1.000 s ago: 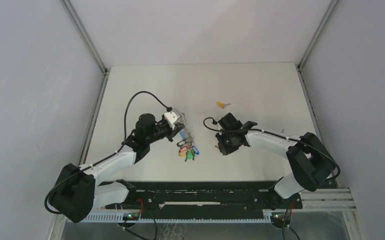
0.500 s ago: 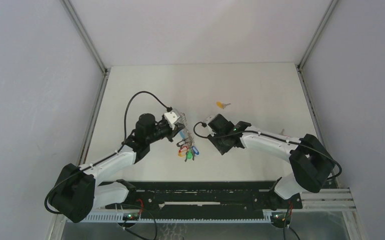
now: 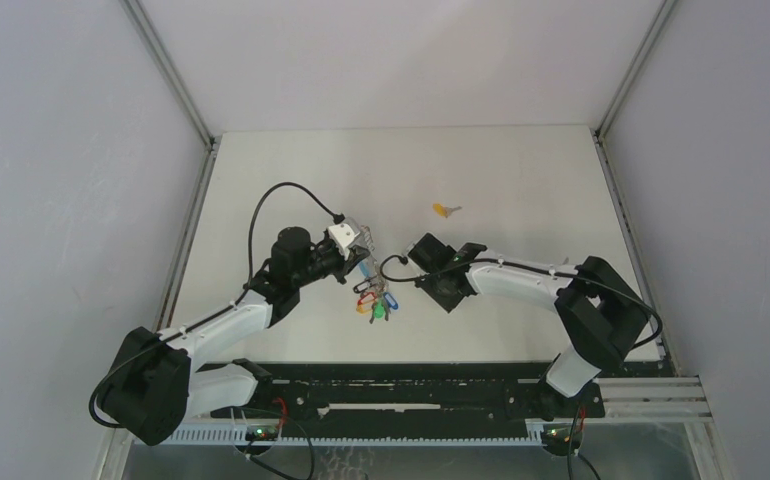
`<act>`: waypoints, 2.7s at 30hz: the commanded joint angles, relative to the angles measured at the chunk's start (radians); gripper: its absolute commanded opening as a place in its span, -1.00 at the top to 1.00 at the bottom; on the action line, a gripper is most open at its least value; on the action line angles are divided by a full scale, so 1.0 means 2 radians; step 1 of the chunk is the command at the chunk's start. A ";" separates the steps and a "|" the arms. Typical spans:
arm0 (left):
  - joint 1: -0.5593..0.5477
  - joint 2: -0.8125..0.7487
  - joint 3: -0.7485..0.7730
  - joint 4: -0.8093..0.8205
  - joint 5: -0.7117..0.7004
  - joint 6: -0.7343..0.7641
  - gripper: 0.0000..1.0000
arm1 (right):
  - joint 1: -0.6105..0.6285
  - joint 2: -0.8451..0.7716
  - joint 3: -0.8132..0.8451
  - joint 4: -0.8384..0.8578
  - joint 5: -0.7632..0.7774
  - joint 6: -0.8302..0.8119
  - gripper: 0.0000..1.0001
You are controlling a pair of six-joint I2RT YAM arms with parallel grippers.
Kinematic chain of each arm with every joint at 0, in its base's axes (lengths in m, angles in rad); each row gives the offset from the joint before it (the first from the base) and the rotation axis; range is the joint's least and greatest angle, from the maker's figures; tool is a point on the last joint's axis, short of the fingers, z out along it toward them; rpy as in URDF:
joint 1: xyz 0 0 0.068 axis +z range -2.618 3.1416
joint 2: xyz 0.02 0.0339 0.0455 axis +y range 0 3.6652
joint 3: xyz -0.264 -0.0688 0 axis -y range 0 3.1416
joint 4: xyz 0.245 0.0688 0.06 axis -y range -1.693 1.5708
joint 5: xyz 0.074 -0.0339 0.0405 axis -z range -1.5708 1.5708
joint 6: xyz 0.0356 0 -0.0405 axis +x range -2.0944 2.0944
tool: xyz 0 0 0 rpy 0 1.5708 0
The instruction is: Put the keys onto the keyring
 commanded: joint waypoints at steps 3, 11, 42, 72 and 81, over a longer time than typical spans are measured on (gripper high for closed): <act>0.002 -0.002 0.031 0.024 0.009 -0.002 0.99 | 0.006 0.014 0.025 0.002 0.017 -0.012 0.55; 0.002 -0.001 0.031 0.024 0.010 -0.002 0.99 | 0.008 0.029 0.033 0.005 0.019 -0.016 0.65; 0.002 -0.008 0.029 0.026 0.010 -0.004 0.99 | -0.016 -0.207 -0.222 0.483 -0.005 -0.007 1.00; 0.002 0.005 0.052 -0.029 0.143 0.050 0.99 | -0.127 -0.155 -0.180 0.630 -0.440 -0.128 1.00; 0.001 0.004 0.040 -0.013 0.168 0.074 0.99 | -0.124 -0.128 -0.134 0.529 -0.513 -0.218 1.00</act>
